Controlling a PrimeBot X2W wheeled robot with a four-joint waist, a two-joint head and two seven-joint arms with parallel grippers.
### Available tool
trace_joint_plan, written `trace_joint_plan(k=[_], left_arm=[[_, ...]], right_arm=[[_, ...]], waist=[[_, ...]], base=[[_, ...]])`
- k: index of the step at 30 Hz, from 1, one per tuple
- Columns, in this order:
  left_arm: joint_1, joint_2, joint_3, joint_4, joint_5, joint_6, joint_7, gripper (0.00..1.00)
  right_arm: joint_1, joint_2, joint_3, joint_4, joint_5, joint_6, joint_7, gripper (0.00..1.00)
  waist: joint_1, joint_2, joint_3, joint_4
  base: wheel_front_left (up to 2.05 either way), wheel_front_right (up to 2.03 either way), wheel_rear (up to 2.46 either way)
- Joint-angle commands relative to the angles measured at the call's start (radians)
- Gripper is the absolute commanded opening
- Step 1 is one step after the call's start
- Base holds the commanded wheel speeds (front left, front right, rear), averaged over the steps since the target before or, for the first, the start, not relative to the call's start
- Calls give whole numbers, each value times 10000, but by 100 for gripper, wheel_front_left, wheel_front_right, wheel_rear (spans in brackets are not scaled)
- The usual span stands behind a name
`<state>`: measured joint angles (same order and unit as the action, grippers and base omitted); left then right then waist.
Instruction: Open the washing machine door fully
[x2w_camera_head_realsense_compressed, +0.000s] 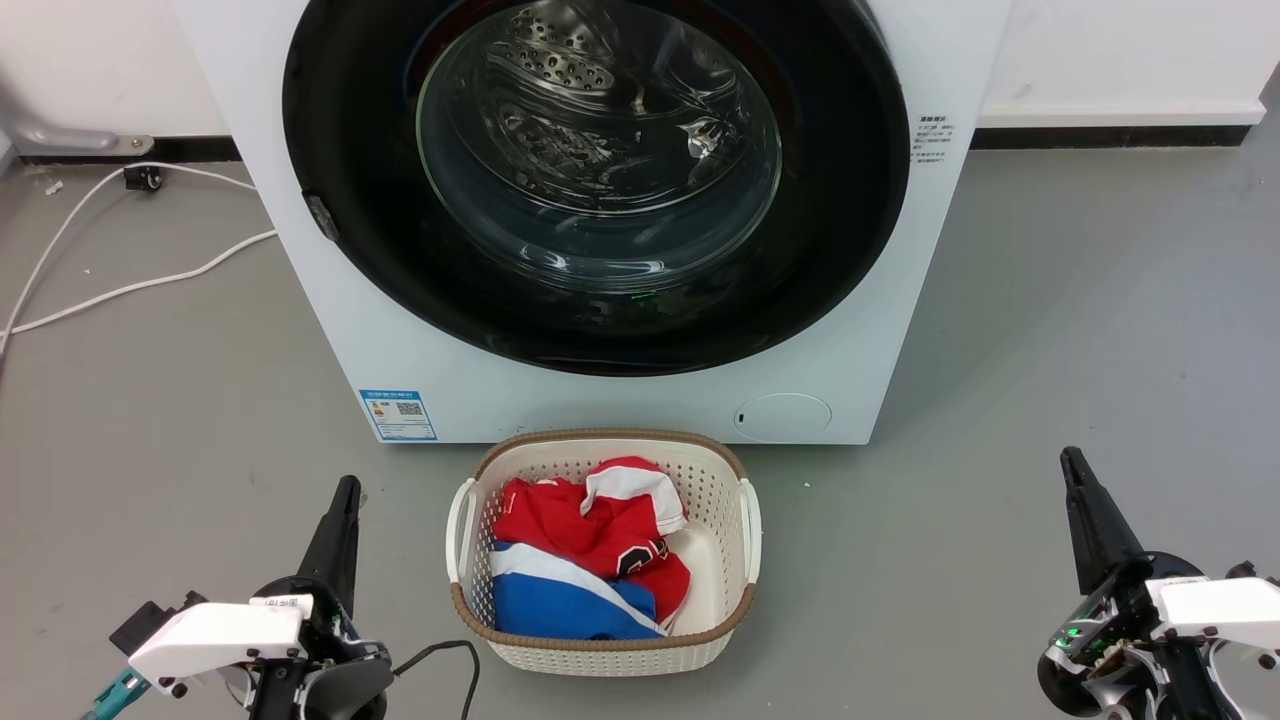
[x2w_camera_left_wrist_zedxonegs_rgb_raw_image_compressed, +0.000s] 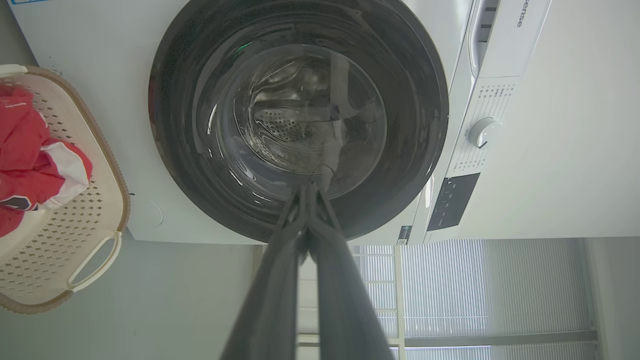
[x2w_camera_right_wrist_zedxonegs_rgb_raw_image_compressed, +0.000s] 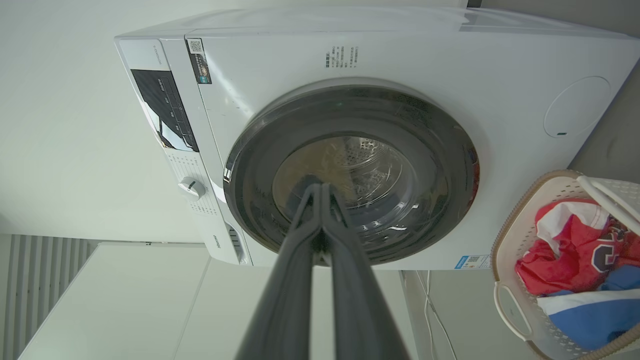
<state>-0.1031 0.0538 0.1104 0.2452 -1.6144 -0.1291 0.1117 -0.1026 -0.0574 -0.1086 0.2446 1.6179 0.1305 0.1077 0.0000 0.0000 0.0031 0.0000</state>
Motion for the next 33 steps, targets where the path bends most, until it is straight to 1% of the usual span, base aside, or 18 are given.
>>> trace_joint_plan(k=[1,33], left_arm=[[-99,-15,36,10,42,-31,20,0],[-100,-25,49,10,55,-29,40,0]], right_arm=[[-106,39,-13,11,-80,4,44,0],[-111,57,-38,12,-96,4,58,0]], waist=[[0,0,0,0],[0,0,0,0]], base=[[0,0,0],[0,0,0]])
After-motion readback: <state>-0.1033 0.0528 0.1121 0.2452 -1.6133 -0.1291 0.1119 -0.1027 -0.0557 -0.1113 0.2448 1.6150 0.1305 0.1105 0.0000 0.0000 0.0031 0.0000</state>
